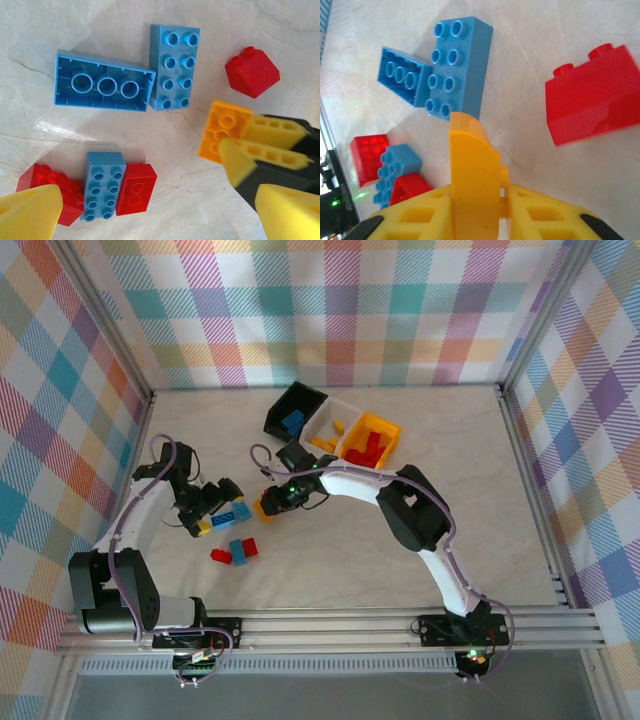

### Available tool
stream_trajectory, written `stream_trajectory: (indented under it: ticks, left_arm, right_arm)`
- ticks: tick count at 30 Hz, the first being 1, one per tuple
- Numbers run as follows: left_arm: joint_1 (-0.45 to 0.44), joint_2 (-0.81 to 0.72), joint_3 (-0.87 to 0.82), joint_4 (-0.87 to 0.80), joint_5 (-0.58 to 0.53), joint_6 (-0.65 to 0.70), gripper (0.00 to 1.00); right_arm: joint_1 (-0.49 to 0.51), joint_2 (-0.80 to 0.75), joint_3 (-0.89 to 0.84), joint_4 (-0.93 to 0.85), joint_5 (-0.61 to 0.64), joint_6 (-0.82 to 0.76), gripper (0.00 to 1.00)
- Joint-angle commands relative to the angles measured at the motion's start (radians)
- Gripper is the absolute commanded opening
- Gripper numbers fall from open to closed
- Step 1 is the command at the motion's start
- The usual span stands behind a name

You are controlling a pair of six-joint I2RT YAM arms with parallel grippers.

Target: Sort the legos into containers by color

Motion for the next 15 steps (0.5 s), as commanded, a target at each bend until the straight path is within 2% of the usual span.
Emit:
stream_trajectory:
  ticks: [1,8,15]
  left_arm:
    - [0.021,-0.002,0.02,-0.017,0.007,0.0,0.99]
    - [0.021,0.015,0.04,0.006,0.017,-0.021,0.99]
    - [0.016,0.011,0.048,-0.016,0.016,-0.011,0.99]
  right_arm:
    - [-0.039,-0.115,-0.054,0.065,-0.057,0.042,0.28]
    - [-0.143,-0.228,-0.132,0.123,-0.07,0.108,0.28]
    - [-0.291,-0.178,-0.003,0.082,-0.051,0.095,0.28]
